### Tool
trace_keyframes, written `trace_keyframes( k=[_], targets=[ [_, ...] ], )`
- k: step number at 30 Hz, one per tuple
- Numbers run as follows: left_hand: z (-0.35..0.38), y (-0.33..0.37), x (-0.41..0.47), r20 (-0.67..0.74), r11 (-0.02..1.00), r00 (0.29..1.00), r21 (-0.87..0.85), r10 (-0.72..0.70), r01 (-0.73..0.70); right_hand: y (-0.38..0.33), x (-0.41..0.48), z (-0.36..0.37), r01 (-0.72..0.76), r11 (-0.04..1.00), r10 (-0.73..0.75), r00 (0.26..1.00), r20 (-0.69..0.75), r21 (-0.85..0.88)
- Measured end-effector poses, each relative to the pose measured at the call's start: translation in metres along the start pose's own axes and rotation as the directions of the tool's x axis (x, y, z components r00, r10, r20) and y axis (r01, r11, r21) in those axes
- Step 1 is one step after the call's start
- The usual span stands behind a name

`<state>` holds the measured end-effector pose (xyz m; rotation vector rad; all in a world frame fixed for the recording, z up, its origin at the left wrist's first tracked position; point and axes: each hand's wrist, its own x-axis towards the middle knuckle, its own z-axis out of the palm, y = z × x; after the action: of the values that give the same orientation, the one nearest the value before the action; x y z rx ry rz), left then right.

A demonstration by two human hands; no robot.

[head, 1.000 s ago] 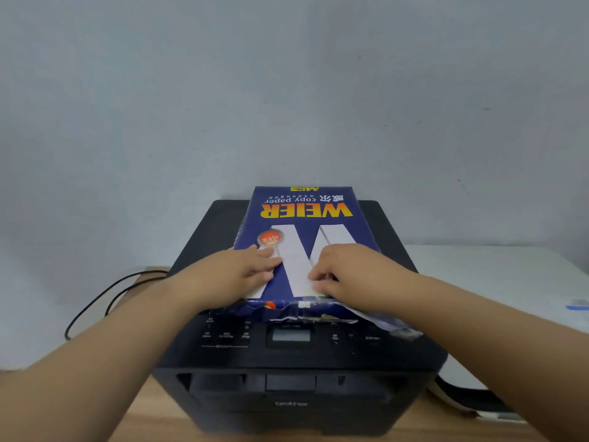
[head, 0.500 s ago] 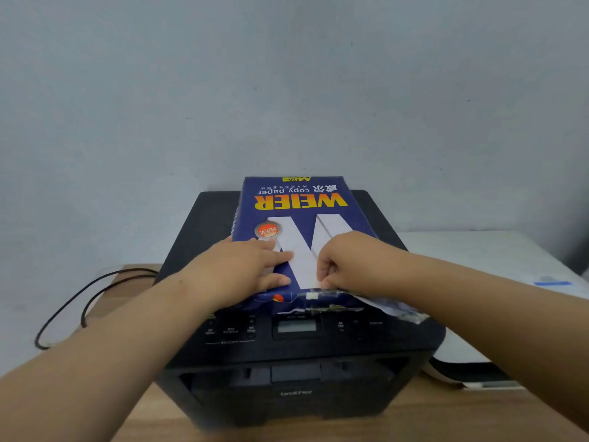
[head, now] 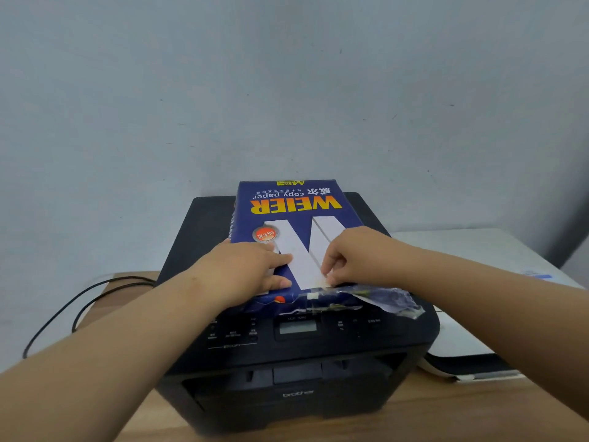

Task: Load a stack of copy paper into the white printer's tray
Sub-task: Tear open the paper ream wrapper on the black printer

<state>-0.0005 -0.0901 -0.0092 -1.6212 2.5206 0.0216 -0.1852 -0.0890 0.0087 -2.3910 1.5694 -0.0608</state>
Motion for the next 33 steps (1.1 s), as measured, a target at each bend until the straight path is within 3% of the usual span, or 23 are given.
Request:
trace_keyframes(
  k=[6,12,19,25,33],
  targets=[
    [-0.003,0.002,-0.002,0.006,1.0,1.0,0.007,-0.016,0.016,-0.013,0.0,0.008,-0.006,0.977,0.015,0.999,0.037,-0.212],
    [-0.005,0.003,-0.004,0.014,1.0,1.0,-0.011,-0.026,0.026,-0.011,0.006,0.004,-0.026,0.978,0.048,0.994,0.1,-0.209],
    [-0.007,0.003,-0.004,0.027,0.999,0.999,0.0,-0.033,0.033,-0.003,0.01,-0.003,0.125,0.964,-0.074,0.974,0.216,-0.233],
    [-0.005,-0.002,0.0,0.024,1.0,0.999,-0.014,-0.026,0.026,0.003,-0.007,-0.014,0.154,0.985,-0.137,0.974,0.181,-0.083],
    [-0.006,-0.005,0.002,0.009,0.999,0.999,-0.039,-0.038,0.038,0.002,-0.019,0.016,0.113,0.984,-0.093,0.985,-0.144,0.14]
  ],
)
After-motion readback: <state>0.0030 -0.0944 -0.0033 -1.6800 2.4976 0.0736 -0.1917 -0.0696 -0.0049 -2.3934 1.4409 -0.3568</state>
